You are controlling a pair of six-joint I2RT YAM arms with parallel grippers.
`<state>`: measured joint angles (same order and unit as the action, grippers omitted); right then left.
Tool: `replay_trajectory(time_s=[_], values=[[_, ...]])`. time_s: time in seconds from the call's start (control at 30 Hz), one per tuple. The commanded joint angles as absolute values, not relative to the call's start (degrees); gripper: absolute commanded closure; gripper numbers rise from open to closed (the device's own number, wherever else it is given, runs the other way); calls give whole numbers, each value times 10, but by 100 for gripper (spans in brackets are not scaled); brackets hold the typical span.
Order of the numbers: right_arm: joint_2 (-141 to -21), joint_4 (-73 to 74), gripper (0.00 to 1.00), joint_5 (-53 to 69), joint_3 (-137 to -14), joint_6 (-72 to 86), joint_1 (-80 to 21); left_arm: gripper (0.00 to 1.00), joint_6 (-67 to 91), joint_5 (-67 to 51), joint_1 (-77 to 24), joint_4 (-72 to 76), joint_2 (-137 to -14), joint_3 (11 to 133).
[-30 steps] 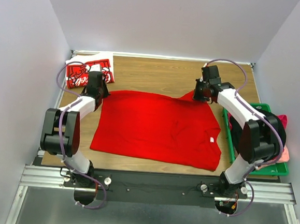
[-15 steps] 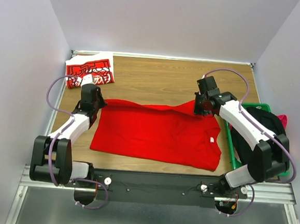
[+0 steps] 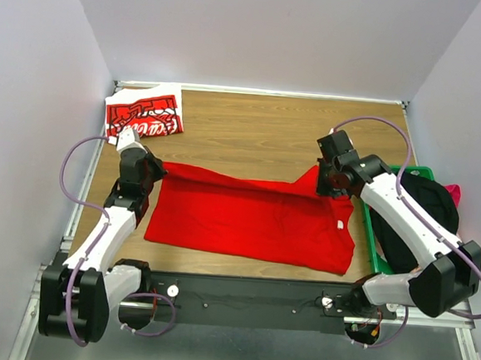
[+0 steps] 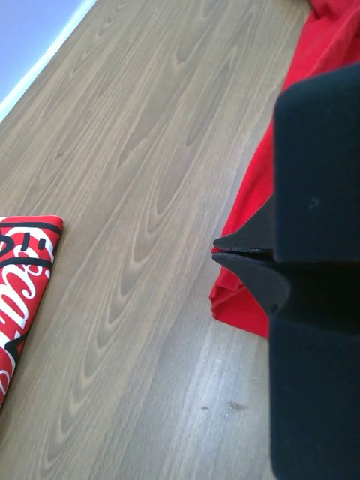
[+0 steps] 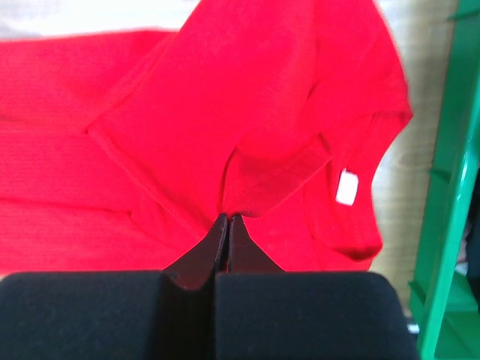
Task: Fold and stack the t-shirts
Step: Fold the tshirt
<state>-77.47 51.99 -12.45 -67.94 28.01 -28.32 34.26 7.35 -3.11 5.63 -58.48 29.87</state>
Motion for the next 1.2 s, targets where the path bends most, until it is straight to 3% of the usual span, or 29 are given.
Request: replay_trajectory(time_s=[0.0, 0.47, 0.57, 0.6, 0.67, 0.7, 0.8, 0.97, 1.17], values=[[-756, 577, 100, -148, -675, 311, -311, 100, 359, 105, -28, 25, -562, 290], [-742, 612, 100, -131, -629, 389, -434, 100, 404, 163, -28, -76, -470, 268], [-751, 595, 99, -112, -607, 397, -465, 85, 411, 170, -28, -99, -428, 264], [-751, 578, 92, -92, -601, 398, -477, 60, 419, 170, -28, -100, -415, 261], [-753, 562, 74, -75, -590, 399, -486, 36, 425, 174, -28, -111, -383, 262], [-755, 548, 55, -60, -587, 398, -490, 34, 420, 182, -28, -112, -374, 266], [-758, 527, 32, -51, -583, 392, -492, 34, 396, 183, -28, -99, -359, 275], [-780, 511, 12, -159, -605, 396, -491, 34, 381, 116, -30, -10, -424, 276], [-827, 419, 10, -197, -593, 351, -398, 34, 404, 99, -139, 97, -572, 289]])
